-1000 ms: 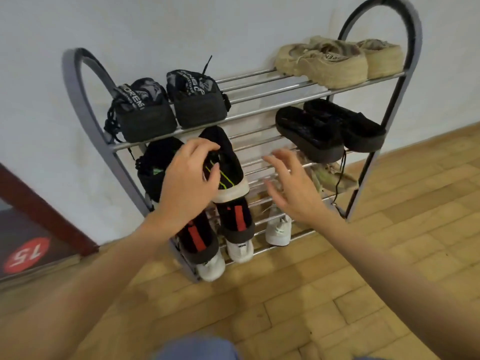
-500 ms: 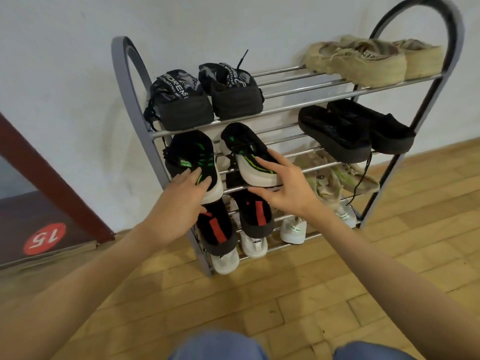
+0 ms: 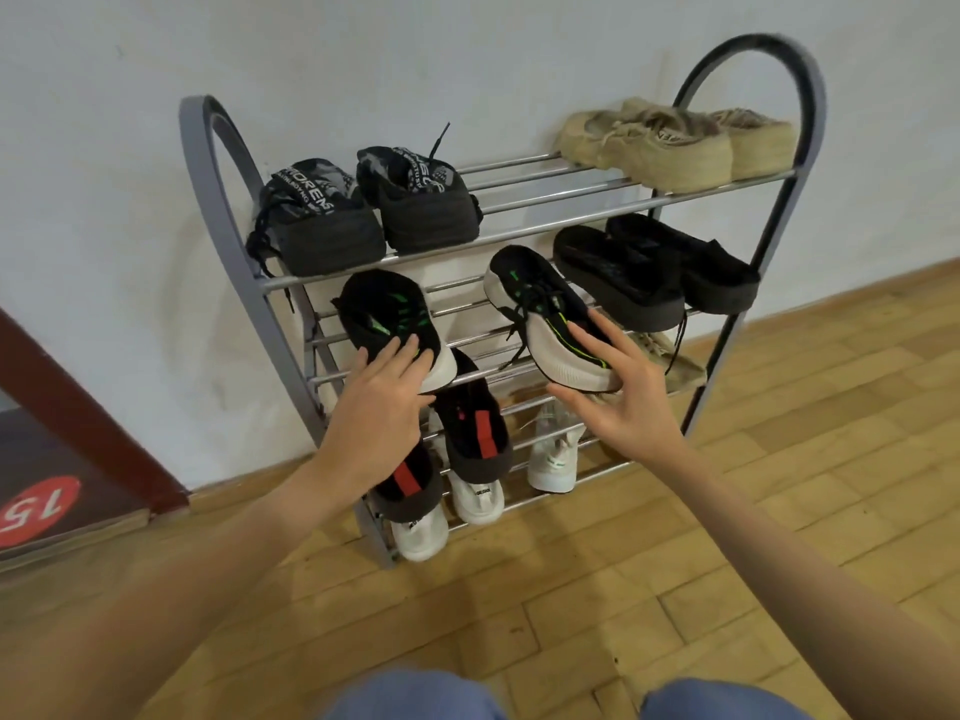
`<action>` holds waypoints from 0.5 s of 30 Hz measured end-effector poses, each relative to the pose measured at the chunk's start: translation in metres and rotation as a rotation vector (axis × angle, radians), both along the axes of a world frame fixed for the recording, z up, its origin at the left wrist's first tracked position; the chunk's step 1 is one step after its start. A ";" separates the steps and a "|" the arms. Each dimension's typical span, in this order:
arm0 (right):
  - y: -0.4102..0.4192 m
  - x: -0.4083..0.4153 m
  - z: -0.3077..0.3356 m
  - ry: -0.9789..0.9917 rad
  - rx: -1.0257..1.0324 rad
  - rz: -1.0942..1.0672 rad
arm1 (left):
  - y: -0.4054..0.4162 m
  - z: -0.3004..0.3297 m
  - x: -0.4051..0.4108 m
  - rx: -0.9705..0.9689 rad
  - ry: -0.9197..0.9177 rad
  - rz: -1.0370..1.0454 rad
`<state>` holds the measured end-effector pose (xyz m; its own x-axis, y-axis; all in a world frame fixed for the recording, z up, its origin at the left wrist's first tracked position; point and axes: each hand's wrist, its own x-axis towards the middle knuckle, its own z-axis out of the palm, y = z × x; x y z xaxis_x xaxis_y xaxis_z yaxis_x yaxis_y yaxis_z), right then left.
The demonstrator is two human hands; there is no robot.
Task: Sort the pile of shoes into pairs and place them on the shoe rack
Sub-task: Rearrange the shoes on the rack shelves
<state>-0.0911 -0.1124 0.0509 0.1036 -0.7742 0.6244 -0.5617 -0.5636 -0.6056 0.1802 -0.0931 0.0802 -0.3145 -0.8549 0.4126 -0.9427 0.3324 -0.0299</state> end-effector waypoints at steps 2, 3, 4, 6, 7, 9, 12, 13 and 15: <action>0.003 -0.006 0.001 0.008 -0.003 -0.013 | -0.003 -0.002 -0.013 -0.027 -0.035 -0.027; 0.005 -0.009 0.001 0.015 -0.006 -0.016 | -0.005 -0.002 -0.021 -0.017 -0.045 -0.032; 0.006 -0.012 0.002 0.021 -0.012 -0.019 | -0.007 -0.001 -0.029 -0.010 -0.054 -0.033; 0.009 -0.015 0.004 0.021 -0.032 -0.025 | -0.014 -0.002 -0.043 0.021 -0.098 -0.022; 0.010 -0.016 0.006 0.021 -0.044 -0.028 | -0.017 -0.003 -0.048 0.024 -0.123 -0.018; 0.012 -0.016 0.009 0.020 -0.065 -0.023 | -0.022 -0.007 -0.049 0.019 -0.115 -0.055; 0.014 -0.012 0.014 0.027 -0.106 0.012 | -0.021 -0.004 -0.035 0.092 0.075 -0.186; 0.014 -0.008 0.016 0.033 -0.121 0.031 | -0.015 0.000 -0.027 0.119 0.152 -0.205; 0.016 0.002 0.019 0.039 -0.161 0.071 | 0.004 0.007 -0.010 0.090 0.270 -0.142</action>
